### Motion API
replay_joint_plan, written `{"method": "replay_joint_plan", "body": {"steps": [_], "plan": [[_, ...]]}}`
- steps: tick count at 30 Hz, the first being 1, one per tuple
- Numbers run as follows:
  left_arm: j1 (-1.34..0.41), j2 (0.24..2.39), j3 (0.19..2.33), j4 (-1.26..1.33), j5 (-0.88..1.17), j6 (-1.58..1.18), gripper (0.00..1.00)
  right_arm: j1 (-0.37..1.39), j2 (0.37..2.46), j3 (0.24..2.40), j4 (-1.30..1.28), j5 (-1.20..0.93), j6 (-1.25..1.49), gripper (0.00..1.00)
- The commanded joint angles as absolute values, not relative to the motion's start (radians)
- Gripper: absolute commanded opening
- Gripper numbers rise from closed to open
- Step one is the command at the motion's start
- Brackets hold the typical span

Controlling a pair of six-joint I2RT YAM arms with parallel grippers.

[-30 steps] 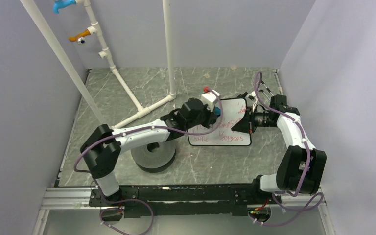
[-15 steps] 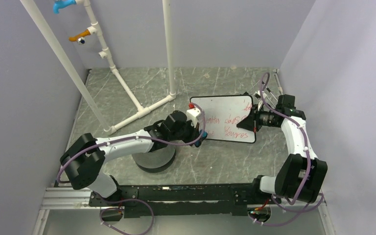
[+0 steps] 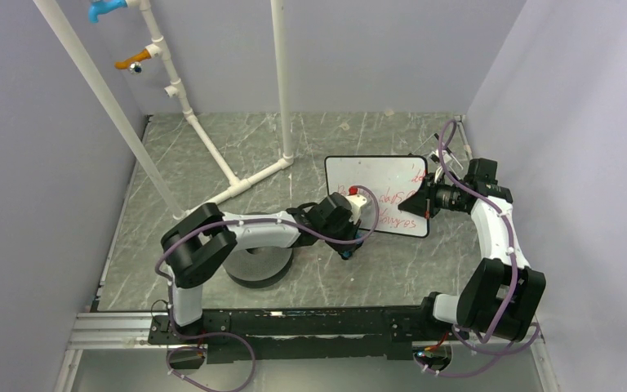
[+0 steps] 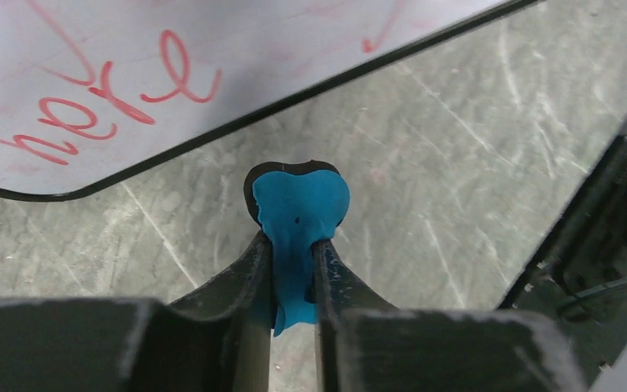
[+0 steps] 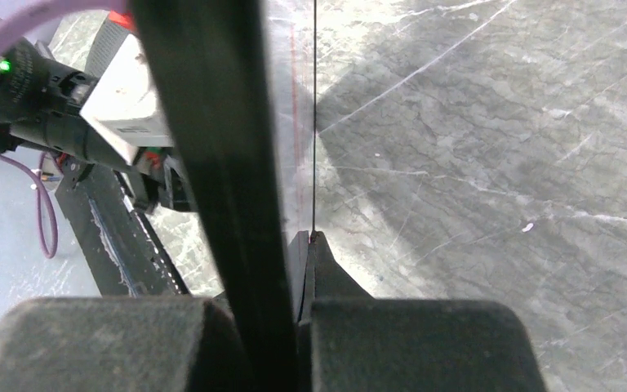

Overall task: Erase the whiteboard
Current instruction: Erase the center of the board with the whiteboard, then place the whiteboard eraser at the center of the board.

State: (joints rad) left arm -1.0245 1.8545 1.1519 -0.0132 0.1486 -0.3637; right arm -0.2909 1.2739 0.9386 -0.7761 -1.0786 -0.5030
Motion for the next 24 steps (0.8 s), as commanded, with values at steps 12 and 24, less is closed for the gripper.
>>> {"method": "replay_joint_plan", "body": {"steps": [12, 24], "plan": [[-1.048, 1.907, 1.251, -0.128, 0.028, -0.364, 0.59, -0.296, 1.248, 0.95, -0.722, -1.136, -0.504, 0.0], [-1.043, 1.887, 1.257, -0.147, 0.031, -0.367, 0.68, -0.297, 1.249, 0.948, -0.729, -1.149, -0.513, 0.0]]}}
